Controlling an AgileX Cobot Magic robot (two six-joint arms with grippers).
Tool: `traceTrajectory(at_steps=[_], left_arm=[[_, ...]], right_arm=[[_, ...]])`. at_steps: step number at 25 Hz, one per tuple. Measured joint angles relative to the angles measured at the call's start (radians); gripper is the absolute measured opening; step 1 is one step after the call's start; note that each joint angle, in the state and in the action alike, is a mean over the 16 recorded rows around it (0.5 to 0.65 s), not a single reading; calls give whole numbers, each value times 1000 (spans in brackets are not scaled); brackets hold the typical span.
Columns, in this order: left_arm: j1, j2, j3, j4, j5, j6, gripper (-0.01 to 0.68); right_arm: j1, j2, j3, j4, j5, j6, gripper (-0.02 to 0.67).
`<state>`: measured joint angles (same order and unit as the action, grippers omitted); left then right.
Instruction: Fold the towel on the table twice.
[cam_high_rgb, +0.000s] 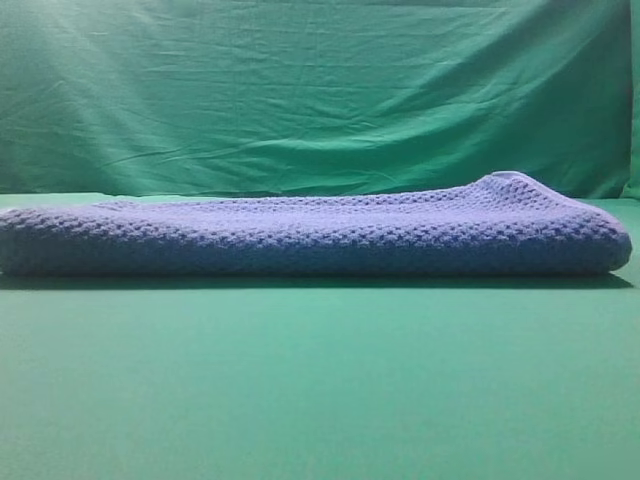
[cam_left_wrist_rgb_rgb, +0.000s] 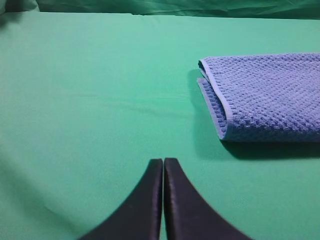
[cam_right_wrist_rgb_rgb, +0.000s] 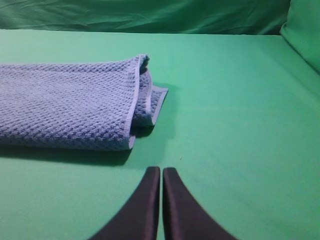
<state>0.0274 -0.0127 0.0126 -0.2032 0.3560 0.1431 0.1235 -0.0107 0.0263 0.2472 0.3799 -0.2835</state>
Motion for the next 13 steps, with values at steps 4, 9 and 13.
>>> traceTrajectory(at_steps=[4, 9, 13], left_arm=[[0, 0, 0, 0, 0, 0, 0], [0, 0, 0, 0, 0, 0, 0], [0, 0, 0, 0, 0, 0, 0]], right_arm=[[0, 0, 0, 0, 0, 0, 0], [0, 0, 0, 0, 0, 0, 0], [0, 0, 0, 0, 0, 0, 0]])
